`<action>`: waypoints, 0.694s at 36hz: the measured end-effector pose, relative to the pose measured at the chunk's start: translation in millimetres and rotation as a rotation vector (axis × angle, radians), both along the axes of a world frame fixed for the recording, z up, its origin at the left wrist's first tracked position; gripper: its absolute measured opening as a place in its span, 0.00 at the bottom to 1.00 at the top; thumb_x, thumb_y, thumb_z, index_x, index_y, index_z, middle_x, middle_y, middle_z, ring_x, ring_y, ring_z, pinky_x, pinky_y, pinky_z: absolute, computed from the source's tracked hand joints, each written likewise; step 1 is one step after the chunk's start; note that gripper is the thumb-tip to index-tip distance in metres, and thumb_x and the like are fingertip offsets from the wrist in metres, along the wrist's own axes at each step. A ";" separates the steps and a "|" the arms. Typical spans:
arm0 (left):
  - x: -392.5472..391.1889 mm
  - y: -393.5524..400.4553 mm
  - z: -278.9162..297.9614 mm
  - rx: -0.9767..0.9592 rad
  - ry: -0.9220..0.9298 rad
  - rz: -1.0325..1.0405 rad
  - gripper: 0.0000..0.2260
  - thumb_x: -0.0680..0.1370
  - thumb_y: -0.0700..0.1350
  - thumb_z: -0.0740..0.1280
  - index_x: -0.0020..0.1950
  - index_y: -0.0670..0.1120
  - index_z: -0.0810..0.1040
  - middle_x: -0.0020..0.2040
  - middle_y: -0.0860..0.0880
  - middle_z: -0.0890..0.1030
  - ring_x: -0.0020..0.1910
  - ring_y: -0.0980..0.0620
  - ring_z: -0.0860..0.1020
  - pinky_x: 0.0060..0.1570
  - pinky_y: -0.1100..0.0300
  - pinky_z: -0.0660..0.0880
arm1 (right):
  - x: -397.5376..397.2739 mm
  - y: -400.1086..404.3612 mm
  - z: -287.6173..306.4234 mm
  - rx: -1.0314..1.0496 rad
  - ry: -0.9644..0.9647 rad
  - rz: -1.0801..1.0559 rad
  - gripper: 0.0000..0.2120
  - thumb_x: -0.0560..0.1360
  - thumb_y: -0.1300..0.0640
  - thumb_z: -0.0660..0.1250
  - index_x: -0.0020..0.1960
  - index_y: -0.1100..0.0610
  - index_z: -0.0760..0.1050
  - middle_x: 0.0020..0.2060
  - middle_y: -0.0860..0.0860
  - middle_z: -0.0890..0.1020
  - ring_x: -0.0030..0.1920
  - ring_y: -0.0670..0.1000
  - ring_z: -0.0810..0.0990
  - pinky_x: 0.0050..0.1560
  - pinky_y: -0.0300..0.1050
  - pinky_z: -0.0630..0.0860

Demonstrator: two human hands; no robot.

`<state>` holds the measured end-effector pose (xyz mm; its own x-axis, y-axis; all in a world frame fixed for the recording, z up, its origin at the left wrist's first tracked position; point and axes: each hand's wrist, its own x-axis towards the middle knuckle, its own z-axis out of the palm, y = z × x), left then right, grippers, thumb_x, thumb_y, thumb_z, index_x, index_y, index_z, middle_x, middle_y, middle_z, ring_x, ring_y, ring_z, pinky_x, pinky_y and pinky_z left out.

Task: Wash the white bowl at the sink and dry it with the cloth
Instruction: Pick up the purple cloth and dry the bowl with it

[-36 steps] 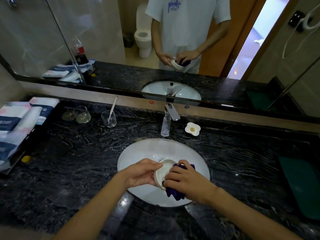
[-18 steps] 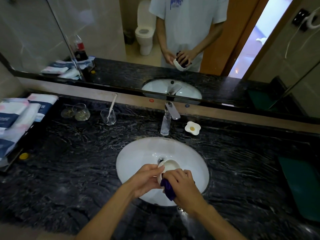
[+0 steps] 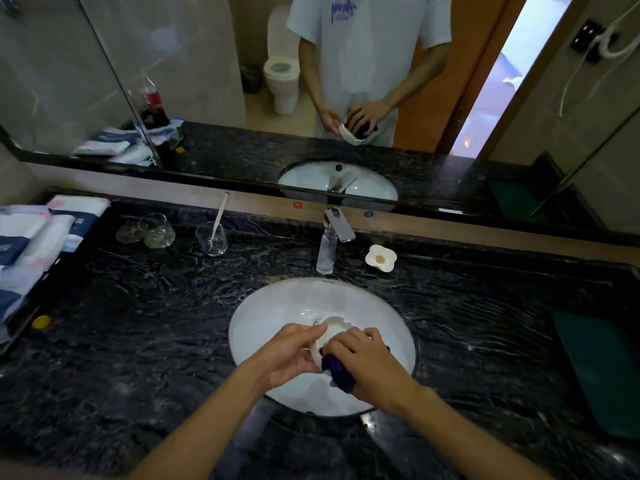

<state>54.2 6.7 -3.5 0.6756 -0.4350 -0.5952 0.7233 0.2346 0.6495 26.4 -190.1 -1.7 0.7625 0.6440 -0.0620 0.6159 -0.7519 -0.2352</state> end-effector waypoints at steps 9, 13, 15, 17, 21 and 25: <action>-18.1 -7.2 -1.9 0.018 -0.091 0.064 0.14 0.79 0.45 0.68 0.37 0.44 0.86 0.35 0.46 0.83 0.36 0.50 0.81 0.42 0.53 0.79 | -18.5 21.0 -11.4 0.153 0.080 -0.222 0.25 0.68 0.57 0.73 0.60 0.44 0.67 0.54 0.41 0.74 0.54 0.50 0.74 0.53 0.46 0.69; -8.4 10.9 -0.2 -0.005 -0.020 -0.017 0.17 0.80 0.50 0.69 0.58 0.36 0.83 0.52 0.36 0.83 0.53 0.38 0.81 0.56 0.40 0.80 | -8.1 1.1 1.7 -0.006 0.001 0.121 0.32 0.59 0.61 0.74 0.59 0.46 0.68 0.56 0.42 0.76 0.55 0.51 0.74 0.53 0.49 0.71; -1.4 17.2 4.6 0.016 0.004 -0.074 0.20 0.80 0.50 0.68 0.63 0.35 0.80 0.57 0.35 0.82 0.57 0.37 0.80 0.58 0.38 0.79 | -3.2 -5.3 9.6 -0.075 -0.067 0.243 0.30 0.60 0.61 0.73 0.60 0.47 0.70 0.58 0.43 0.77 0.57 0.51 0.74 0.56 0.51 0.70; 5.4 21.0 7.9 0.022 0.008 -0.158 0.23 0.79 0.50 0.70 0.65 0.34 0.78 0.59 0.34 0.80 0.59 0.36 0.79 0.59 0.37 0.78 | 0.0 -9.3 13.9 -0.098 -0.145 0.333 0.22 0.69 0.60 0.68 0.61 0.47 0.70 0.58 0.43 0.77 0.58 0.52 0.74 0.60 0.53 0.69; 13.1 23.9 11.8 0.030 -0.011 -0.207 0.23 0.79 0.47 0.70 0.66 0.31 0.76 0.63 0.30 0.78 0.61 0.34 0.78 0.59 0.37 0.78 | 7.5 -9.6 17.5 -0.124 -0.169 0.355 0.19 0.72 0.59 0.67 0.61 0.47 0.70 0.59 0.43 0.77 0.58 0.52 0.74 0.62 0.52 0.68; 6.2 15.9 6.7 0.009 -0.025 -0.101 0.19 0.78 0.46 0.70 0.61 0.32 0.80 0.55 0.32 0.82 0.53 0.38 0.83 0.54 0.41 0.81 | 9.6 -4.7 13.3 -0.073 -0.022 0.177 0.27 0.65 0.52 0.74 0.61 0.45 0.68 0.58 0.44 0.76 0.57 0.52 0.74 0.57 0.51 0.70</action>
<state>60.4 22.6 3.2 0.6433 -0.4961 -0.5832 0.7266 0.1555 0.6692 36.0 -194.8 11.6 0.6398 0.7623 -0.0975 0.7442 -0.6462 -0.1692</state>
